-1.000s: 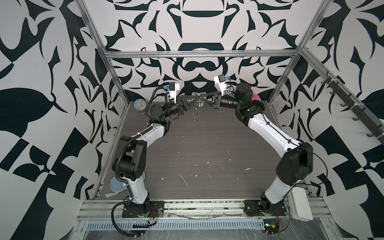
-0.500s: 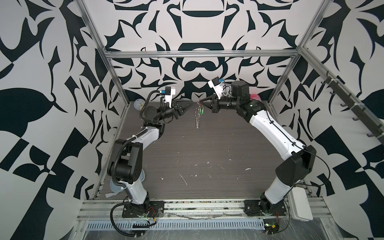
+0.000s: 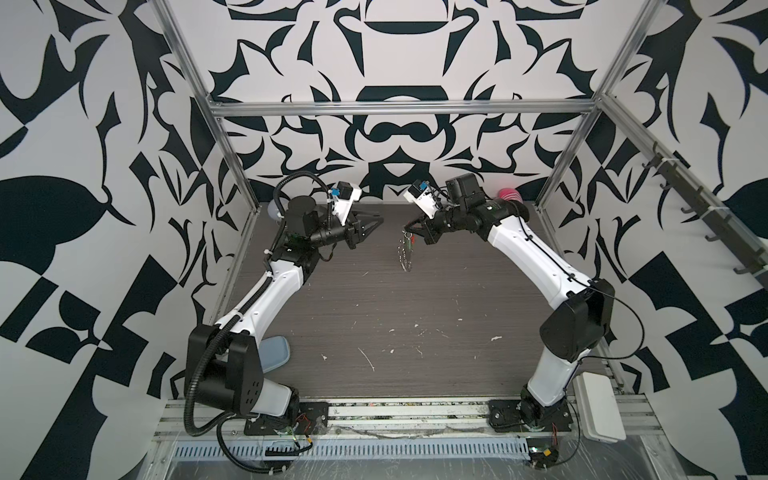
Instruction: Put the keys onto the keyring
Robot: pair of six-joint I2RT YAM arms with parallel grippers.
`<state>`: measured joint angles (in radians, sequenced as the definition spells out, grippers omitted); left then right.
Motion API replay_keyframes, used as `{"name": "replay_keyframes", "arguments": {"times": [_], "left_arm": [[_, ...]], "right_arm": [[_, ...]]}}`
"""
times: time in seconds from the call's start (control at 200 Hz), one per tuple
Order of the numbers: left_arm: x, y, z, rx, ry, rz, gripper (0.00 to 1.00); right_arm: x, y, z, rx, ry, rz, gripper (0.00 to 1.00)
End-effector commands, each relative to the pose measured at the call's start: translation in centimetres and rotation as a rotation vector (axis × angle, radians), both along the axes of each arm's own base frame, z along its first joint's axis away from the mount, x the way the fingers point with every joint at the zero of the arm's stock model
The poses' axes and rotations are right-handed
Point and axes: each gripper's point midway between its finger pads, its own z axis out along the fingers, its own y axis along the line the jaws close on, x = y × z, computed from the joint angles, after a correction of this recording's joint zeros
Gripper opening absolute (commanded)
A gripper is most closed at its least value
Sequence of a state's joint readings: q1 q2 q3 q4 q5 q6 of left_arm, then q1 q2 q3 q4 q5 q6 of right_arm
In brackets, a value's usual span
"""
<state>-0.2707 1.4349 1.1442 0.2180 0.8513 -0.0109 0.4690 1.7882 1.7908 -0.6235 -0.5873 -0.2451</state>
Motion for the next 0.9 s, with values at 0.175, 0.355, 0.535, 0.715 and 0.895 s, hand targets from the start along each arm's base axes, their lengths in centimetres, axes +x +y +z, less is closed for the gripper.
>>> {"name": "replay_keyframes", "arguments": {"times": [0.175, 0.355, 0.535, 0.715, 0.895], "left_arm": [[-3.1, -0.6, -2.7, 0.159, 0.048, -0.202, 0.21], [-3.3, -1.4, -2.8, 0.162, 0.085, -0.26, 0.18], [-3.7, -1.6, -2.9, 0.16, 0.118, -0.297, 0.17], [-3.8, -1.6, -2.8, 0.156, 0.129, -0.31, 0.14], [-3.7, -1.8, -2.6, 0.147, 0.137, -0.323, 0.12]], "right_arm": [[-3.8, 2.6, 4.2, 0.102, -0.091, 0.152, 0.0], [-4.9, 3.3, 4.0, 0.098, -0.084, 0.187, 0.0], [-4.9, 3.3, 4.5, 0.103, -0.101, 0.187, 0.0], [-5.1, 3.3, 4.8, 0.112, -0.1, 0.193, 0.0], [-5.6, 3.6, 5.1, 0.125, -0.096, 0.209, 0.0]]}}
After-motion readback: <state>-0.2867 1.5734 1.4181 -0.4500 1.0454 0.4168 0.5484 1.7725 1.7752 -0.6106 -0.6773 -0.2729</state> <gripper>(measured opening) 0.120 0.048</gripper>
